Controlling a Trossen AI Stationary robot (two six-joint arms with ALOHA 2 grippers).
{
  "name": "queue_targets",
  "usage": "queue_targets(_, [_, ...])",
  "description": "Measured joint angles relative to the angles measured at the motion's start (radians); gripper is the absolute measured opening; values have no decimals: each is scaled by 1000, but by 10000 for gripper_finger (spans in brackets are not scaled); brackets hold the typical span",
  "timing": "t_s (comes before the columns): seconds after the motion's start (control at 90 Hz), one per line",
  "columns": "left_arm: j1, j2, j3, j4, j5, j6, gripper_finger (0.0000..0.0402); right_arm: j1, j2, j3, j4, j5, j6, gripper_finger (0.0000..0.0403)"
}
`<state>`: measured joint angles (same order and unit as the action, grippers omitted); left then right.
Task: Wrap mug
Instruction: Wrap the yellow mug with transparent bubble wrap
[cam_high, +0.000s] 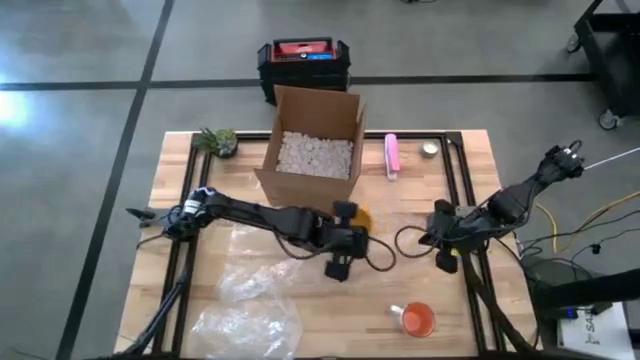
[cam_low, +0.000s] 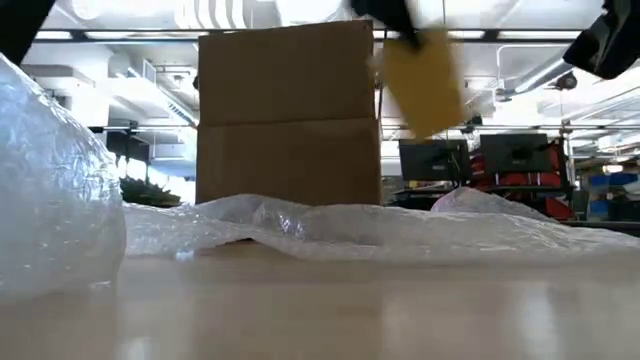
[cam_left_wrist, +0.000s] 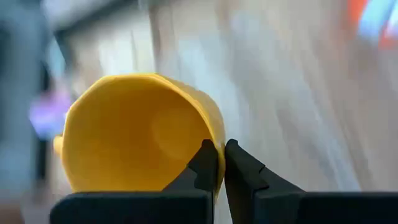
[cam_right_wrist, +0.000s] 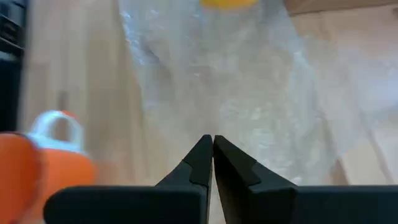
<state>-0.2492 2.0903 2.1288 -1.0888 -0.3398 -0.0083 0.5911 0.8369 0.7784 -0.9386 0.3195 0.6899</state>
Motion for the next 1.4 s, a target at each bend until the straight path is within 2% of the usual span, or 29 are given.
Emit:
queue_targets(0.089, [-5,-20,-2,-99,24,-125,1,0,47,0,19,26,-9,0])
queue_targets(0.178, [-15,-28,-55,-141,28,-191,1,0,102,0,51,38,-30,0])
queue_targets(0.389, [-21,-16,-252,-45,111,-260,1,0,230,-1,89,82,-55,0])
queue_targets(0.622, [-23,-23,-356,109,141,-236,0,0,351,-1,93,93,-31,0])
queue_targets(0.844, [-23,-27,-360,111,163,-237,19,0,432,-1,106,96,-9,0])
queue_targets(1.078, [-23,-63,-311,75,172,-253,101,-1,418,0,106,92,69,8])
queue_targets(1.244, [-23,-67,-209,-74,159,-249,161,-13,376,10,105,65,167,59])
queue_targets(1.4, [-39,-119,-140,-252,35,-301,182,-28,332,23,100,63,194,128])
